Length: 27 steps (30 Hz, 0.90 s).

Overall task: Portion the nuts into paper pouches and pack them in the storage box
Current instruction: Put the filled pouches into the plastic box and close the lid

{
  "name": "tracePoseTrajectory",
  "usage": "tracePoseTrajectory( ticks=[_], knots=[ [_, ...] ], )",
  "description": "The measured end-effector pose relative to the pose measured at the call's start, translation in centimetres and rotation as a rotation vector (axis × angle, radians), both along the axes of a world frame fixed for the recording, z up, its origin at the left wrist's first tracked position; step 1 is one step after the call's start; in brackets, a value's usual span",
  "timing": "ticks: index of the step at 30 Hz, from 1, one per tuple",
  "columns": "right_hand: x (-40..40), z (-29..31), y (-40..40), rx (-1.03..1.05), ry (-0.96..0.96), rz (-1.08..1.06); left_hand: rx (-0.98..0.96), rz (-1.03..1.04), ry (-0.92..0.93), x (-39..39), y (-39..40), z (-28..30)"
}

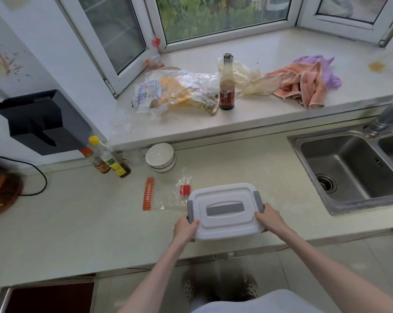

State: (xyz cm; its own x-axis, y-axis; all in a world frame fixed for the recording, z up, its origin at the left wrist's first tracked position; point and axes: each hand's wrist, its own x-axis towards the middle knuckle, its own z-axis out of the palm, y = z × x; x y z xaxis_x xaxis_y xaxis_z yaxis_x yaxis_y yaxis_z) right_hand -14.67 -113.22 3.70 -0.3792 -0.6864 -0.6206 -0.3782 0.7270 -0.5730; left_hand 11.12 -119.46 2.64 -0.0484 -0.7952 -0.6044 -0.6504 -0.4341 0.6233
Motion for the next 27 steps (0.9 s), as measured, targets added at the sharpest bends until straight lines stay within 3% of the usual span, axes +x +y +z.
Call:
tracePoseTrajectory(
  ticks=[7,12,19,27],
  knots=[
    [1.3,1.9,-1.3,-0.114,-0.006,0.096,-0.102,0.068,0.053,3.2,0.9,1.6],
    [3.5,3.5,-2.5,-0.224,-0.039,0.231,-0.174,0.225,0.039,6.6,3.6,3.0],
    [7.7,3.5,-2.0,-0.203,-0.107,0.363,-0.206,0.469,0.021,10.3,9.1,2.9],
    [9.3,4.2,-0.4,-0.204,-0.083,0.399,-0.169,0.527,0.072,11.9,11.1,2.8]
  ],
)
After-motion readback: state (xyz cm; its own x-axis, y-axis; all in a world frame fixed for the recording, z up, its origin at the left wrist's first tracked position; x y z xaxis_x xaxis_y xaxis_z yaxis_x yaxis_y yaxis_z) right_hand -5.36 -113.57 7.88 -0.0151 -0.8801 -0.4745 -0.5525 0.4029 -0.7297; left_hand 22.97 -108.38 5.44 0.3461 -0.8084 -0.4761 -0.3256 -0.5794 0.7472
